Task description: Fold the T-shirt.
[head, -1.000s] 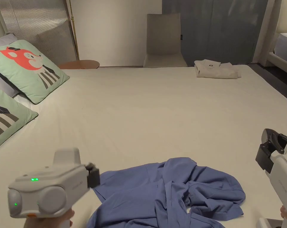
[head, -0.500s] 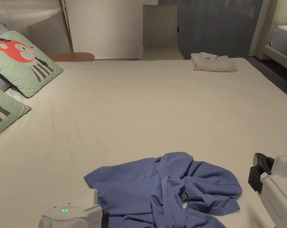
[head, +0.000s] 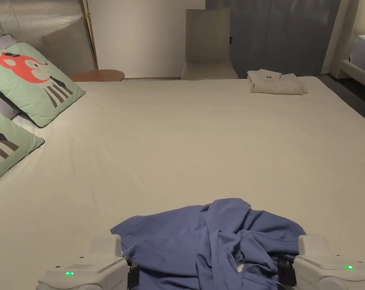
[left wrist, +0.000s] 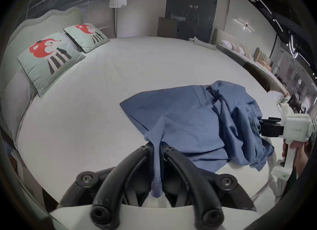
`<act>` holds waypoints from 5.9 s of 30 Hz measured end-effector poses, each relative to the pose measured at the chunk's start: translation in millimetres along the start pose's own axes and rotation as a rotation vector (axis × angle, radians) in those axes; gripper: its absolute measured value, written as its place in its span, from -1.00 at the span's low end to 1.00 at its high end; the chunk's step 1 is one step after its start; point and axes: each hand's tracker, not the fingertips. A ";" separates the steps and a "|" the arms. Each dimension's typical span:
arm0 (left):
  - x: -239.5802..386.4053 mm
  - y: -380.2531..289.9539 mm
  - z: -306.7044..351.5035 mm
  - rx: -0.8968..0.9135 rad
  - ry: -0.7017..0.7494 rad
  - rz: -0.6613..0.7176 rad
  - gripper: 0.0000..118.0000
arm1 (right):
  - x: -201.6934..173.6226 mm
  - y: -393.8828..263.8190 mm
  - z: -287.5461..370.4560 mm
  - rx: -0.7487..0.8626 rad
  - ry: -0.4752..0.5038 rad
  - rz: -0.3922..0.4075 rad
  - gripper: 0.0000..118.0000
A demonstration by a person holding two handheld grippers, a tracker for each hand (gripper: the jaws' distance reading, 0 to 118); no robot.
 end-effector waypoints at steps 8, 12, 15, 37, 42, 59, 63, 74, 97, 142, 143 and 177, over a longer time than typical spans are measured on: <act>-14.4 35.6 36.3 0.123 -0.037 0.048 -0.98 | 40.5 33.1 68.3 0.189 0.023 -0.096 -0.88; -23.8 67.0 69.9 0.253 -0.015 0.050 -0.98 | 53.9 50.2 111.4 0.268 0.044 -0.124 -0.88; -33.6 90.1 94.6 0.337 0.020 0.049 -0.98 | 56.9 57.0 132.6 0.280 0.064 -0.129 -0.87; -53.5 239.2 176.3 0.611 0.002 0.065 -0.98 | 80.1 196.8 262.3 0.782 -0.038 -0.122 -0.88; -55.7 298.8 161.6 0.640 0.022 0.071 -0.98 | 86.1 252.6 251.7 0.838 -0.088 -0.128 -0.88; -32.6 451.8 116.2 0.821 0.056 0.073 -0.98 | 114.7 386.2 211.8 1.008 -0.234 -0.171 -0.88; -29.7 454.8 98.9 0.807 0.051 0.070 -0.98 | 118.0 390.4 198.6 1.002 -0.249 -0.168 -0.88; -25.4 383.3 50.1 0.621 0.037 0.035 -0.98 | 114.1 320.5 151.7 0.798 -0.223 -0.143 -0.88; -53.0 54.7 15.5 0.078 0.065 0.143 -0.98 | 82.5 42.7 114.0 0.260 -0.126 -0.163 -0.88; -65.2 8.5 45.3 0.143 0.120 0.297 0.70 | -12.0 62.2 117.5 0.505 -0.071 -0.070 -0.99; -67.9 2.0 35.3 0.092 0.128 0.299 0.91 | -12.8 60.6 114.3 0.494 -0.068 -0.065 -0.99; -58.6 -5.4 -19.5 0.024 0.180 0.336 -0.94 | -83.5 269.0 -214.5 -0.016 0.099 0.084 1.00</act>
